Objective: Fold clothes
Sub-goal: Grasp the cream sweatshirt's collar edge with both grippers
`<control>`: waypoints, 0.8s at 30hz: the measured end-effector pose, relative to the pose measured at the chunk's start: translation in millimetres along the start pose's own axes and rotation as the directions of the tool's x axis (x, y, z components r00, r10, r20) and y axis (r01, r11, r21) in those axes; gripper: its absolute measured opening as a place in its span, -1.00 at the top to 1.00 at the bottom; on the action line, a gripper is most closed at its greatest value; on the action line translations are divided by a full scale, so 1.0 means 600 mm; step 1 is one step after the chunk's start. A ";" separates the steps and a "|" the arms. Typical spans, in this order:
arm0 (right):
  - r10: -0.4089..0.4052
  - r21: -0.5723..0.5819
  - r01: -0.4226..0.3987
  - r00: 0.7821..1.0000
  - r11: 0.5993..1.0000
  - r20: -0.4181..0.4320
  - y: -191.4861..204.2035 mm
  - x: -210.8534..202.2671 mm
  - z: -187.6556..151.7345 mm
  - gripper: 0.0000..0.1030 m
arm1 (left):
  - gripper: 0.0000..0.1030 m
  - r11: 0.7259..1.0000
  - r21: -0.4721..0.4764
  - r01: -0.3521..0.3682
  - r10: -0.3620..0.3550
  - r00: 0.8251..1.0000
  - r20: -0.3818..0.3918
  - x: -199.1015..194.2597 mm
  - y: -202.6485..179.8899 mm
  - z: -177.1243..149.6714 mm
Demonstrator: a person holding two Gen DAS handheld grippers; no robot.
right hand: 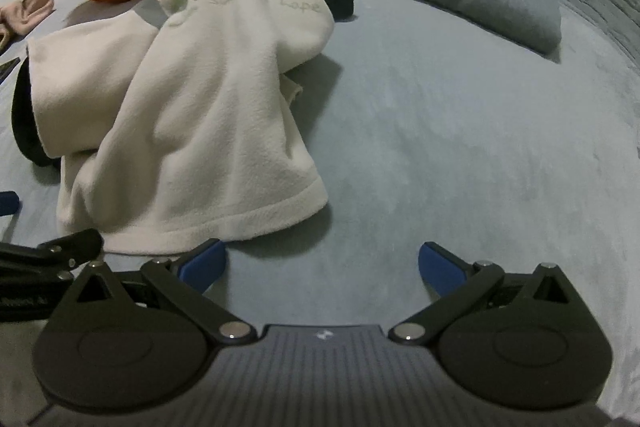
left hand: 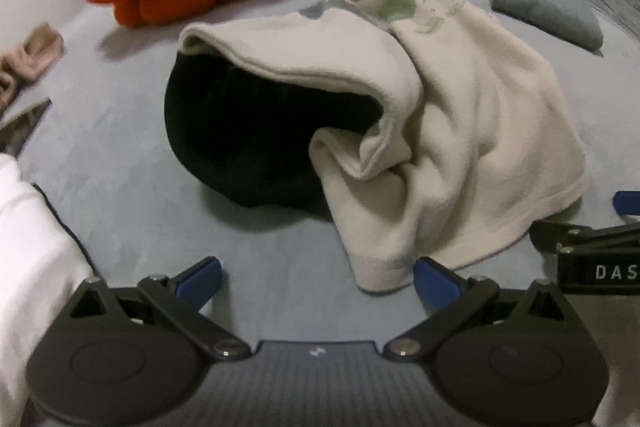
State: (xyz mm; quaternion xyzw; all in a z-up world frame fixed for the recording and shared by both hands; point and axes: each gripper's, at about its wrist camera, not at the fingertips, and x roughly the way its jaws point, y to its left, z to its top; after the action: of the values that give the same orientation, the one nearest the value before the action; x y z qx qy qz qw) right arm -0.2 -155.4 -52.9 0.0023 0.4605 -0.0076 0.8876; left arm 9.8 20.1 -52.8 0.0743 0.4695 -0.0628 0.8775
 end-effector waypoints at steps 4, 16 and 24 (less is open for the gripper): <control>0.051 0.013 -0.051 0.998 0.999 -0.035 -0.014 -0.008 0.014 -1.00 | -0.99 0.998 -0.052 0.035 -0.031 0.997 0.075 -0.035 0.017 0.006; 0.242 0.095 -0.256 0.961 0.962 0.134 -0.038 -0.048 0.075 -0.83 | -0.99 0.976 -0.194 0.098 -0.045 0.965 0.259 -0.084 0.064 0.052; 0.289 0.129 -0.300 0.952 0.945 0.101 -0.020 -0.018 0.085 -0.40 | -0.99 0.972 -0.219 0.088 -0.035 0.971 0.236 -0.073 0.067 0.065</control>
State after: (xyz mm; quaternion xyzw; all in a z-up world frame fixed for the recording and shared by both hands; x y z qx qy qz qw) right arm 35.2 -167.8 -14.3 0.1341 0.4171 0.0922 0.8942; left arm 24.2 53.8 8.0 -0.0495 0.3705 -0.0441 0.9265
